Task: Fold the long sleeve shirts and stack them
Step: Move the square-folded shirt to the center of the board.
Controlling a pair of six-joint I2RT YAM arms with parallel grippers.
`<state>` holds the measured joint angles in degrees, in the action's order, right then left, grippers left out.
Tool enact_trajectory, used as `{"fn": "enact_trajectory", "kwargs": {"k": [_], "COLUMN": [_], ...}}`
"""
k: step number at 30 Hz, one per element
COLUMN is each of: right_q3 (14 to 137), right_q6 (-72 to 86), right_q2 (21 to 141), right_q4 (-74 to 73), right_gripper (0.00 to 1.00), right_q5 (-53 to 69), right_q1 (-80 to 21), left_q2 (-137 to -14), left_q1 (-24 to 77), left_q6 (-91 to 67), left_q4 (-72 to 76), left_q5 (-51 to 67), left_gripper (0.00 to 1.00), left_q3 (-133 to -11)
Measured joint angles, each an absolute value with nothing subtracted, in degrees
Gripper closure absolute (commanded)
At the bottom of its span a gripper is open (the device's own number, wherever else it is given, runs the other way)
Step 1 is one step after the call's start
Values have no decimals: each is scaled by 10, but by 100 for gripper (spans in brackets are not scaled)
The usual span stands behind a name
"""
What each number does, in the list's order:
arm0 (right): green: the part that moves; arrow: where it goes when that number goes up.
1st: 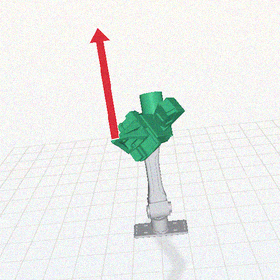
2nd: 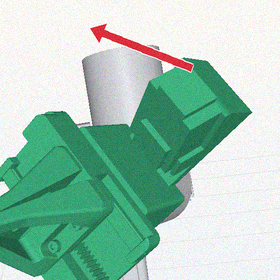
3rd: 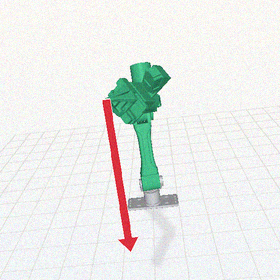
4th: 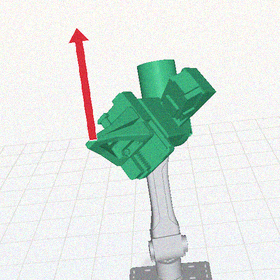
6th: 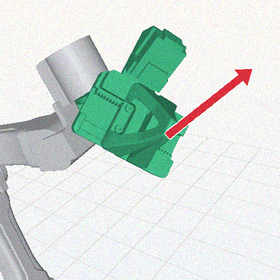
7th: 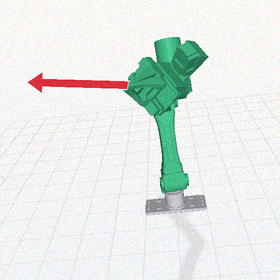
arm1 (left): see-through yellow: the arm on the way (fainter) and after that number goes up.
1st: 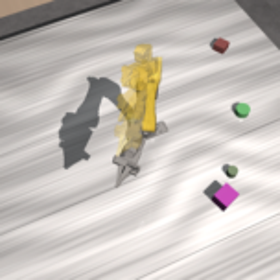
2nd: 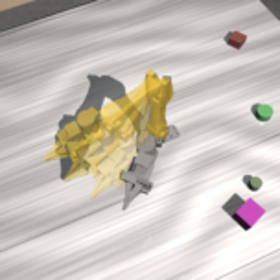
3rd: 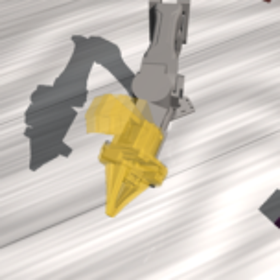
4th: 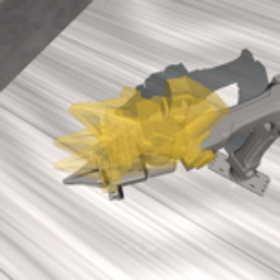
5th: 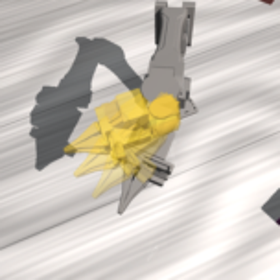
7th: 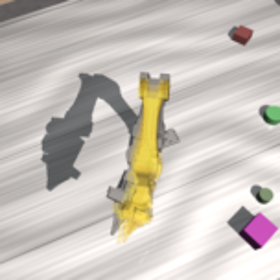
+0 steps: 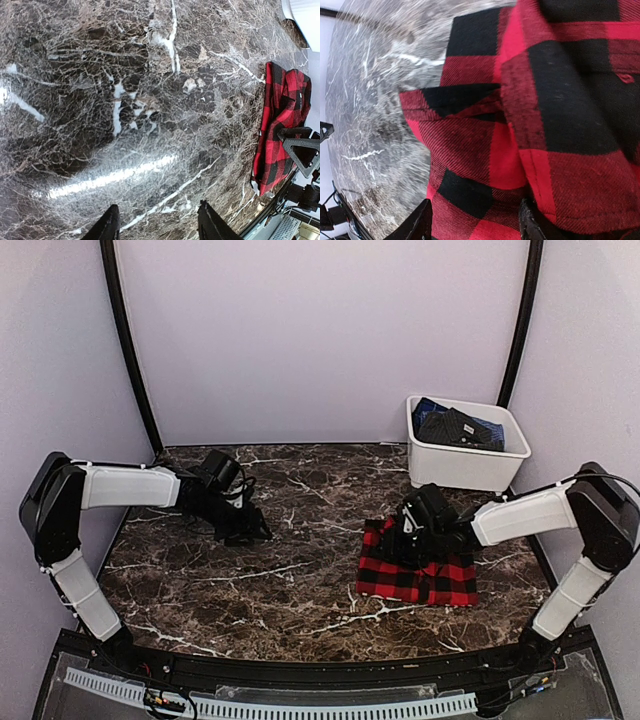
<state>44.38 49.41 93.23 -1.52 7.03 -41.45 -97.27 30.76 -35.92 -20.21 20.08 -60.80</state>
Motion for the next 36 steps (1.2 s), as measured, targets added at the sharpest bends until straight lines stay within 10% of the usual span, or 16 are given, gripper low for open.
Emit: {"fn": "enact_trajectory", "kwargs": {"k": [23, 36], "right_q3": [259, 321], "right_q6": [523, 496], "right_q2": [614, 671], "right_q4": [-174, -146], "right_gripper": [40, 40], "right_q5": [21, 24], "right_q1": [-253, -292], "left_q2": [-979, -979], "left_q1": [308, 308], "left_q6": [-356, -357], "left_q4": [-203, -203], "left_q5": [204, 204], "left_gripper": [49, 49], "left_q3": [-622, -622]}}
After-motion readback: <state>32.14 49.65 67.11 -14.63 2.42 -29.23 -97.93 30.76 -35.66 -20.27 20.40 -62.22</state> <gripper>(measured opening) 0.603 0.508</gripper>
